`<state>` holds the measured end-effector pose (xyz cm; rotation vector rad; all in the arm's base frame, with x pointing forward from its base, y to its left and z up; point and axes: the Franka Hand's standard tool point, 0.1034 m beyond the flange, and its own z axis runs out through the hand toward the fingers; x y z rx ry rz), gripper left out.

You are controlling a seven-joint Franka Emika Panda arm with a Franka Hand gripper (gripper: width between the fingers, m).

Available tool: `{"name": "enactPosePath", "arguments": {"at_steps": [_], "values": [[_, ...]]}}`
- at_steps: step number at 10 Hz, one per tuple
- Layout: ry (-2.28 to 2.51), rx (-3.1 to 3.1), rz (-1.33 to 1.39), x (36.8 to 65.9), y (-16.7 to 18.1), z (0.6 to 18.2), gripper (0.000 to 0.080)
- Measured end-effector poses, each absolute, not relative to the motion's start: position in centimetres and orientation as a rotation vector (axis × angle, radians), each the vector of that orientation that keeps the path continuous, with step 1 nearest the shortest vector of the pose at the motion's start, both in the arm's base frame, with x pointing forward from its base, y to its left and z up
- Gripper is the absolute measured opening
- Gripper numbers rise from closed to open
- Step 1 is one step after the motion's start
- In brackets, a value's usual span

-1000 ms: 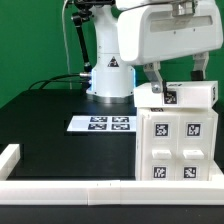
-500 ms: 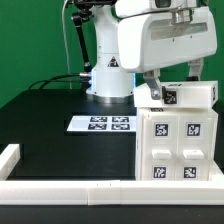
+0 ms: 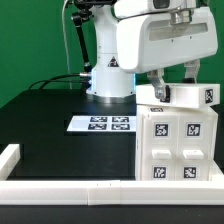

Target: Assemble cabinet

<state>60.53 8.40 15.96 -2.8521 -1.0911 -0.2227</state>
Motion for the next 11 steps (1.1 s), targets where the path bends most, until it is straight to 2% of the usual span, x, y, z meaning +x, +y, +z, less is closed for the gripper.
{"name": "enactPosePath", "arguments": {"at_steps": [11], "values": [[0.579,-2.920,-0.160,60.77,9.00,16.11,0.0556]]}}
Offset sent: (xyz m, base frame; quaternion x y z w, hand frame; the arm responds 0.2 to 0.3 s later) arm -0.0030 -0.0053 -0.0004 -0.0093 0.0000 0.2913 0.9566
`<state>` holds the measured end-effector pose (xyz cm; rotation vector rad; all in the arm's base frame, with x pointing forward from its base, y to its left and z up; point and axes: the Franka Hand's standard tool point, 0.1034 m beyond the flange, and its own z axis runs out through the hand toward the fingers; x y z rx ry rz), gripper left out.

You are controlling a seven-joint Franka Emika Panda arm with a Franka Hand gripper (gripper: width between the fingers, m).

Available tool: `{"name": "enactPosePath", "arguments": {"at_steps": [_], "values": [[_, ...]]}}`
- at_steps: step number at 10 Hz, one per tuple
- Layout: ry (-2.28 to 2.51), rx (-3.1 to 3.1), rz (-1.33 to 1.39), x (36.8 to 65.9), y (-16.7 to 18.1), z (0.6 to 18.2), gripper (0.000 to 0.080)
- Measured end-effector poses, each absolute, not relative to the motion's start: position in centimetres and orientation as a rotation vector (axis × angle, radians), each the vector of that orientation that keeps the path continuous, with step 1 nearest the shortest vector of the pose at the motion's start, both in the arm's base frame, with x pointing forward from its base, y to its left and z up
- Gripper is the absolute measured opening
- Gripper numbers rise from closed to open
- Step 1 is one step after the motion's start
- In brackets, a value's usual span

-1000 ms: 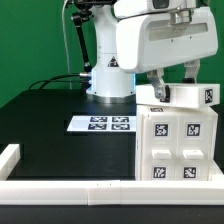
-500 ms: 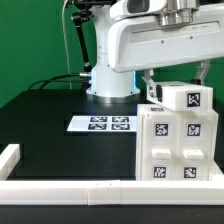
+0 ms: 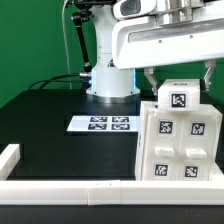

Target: Assemble cabinet

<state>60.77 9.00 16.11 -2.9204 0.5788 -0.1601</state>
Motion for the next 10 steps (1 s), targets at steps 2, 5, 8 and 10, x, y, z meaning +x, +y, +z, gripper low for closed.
{"name": "enactPosePath", "arguments": {"at_steps": [2,5,8,10], "values": [[0.747,-2.876,-0.146,60.77,9.01,16.11,0.0556],[1.001,-2.786,-0.120,60.77,9.02,16.11,0.0556],[1.285,-2.644,-0.091,60.77,8.99,16.09,0.0556],[1.546,-2.463,-0.091,60.39,8.49,15.76,0.0556]]}}
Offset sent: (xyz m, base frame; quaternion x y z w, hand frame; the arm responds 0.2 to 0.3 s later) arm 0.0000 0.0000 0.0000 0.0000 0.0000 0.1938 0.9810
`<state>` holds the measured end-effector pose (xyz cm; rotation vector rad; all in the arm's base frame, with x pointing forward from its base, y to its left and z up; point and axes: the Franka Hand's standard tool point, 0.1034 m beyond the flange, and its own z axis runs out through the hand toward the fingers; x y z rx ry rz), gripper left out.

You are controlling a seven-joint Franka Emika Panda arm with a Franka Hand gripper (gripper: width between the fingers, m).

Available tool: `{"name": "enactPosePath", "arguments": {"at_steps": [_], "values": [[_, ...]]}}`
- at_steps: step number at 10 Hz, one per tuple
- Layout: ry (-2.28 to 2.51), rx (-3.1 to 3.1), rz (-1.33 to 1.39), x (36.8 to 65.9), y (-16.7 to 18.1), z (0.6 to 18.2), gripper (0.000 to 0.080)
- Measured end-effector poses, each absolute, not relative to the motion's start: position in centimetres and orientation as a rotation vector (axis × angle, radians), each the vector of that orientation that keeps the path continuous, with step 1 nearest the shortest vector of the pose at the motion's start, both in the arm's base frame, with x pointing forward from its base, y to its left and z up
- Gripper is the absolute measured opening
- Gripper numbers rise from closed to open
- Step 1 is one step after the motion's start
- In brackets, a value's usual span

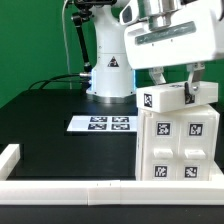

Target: Assemble cabinet

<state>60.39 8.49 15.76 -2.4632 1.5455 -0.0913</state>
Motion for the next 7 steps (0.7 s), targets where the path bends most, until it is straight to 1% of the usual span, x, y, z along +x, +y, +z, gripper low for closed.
{"name": "enactPosePath", "arguments": {"at_steps": [7], "values": [[2.169,-1.846,0.052,60.51,8.13,15.68,0.0556]]}}
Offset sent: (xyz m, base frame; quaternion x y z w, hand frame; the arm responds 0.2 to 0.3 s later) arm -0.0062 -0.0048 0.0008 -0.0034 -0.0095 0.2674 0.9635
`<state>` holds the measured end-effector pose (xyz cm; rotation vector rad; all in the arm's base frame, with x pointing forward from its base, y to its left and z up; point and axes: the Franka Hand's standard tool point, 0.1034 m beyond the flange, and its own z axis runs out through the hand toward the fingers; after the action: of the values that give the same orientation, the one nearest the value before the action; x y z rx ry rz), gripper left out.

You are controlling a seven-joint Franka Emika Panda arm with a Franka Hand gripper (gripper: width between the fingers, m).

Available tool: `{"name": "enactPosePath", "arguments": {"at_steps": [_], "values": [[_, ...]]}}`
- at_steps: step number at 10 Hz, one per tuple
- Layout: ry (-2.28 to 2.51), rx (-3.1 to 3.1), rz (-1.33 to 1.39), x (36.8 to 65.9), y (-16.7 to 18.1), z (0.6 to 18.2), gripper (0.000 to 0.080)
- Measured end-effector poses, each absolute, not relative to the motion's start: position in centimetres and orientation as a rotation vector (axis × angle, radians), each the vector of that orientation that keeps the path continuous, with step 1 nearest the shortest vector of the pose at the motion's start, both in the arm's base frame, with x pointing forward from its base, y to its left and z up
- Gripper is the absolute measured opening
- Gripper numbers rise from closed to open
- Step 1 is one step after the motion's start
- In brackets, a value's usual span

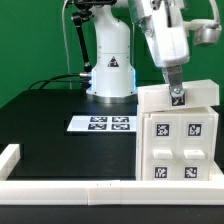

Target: Assemble cabinet

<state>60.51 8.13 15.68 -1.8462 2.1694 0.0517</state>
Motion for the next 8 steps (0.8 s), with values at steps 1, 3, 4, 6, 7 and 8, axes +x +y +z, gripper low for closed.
{"name": "enactPosePath", "arguments": {"at_steps": [1,3,4,6,7,8], "values": [[2.234,-1.770,0.067,60.50,8.12,15.67,0.0556],[2.360,-1.597,0.107,60.48,8.10,15.66,0.0556],[2.376,-1.567,0.118,60.56,8.05,15.69,0.0556],[2.381,-1.543,0.109,60.87,8.13,15.75,0.0556],[2.369,-1.561,0.106,60.86,8.15,15.73,0.0556],[2.361,-1.568,0.104,60.85,8.26,15.86,0.0619]]}}
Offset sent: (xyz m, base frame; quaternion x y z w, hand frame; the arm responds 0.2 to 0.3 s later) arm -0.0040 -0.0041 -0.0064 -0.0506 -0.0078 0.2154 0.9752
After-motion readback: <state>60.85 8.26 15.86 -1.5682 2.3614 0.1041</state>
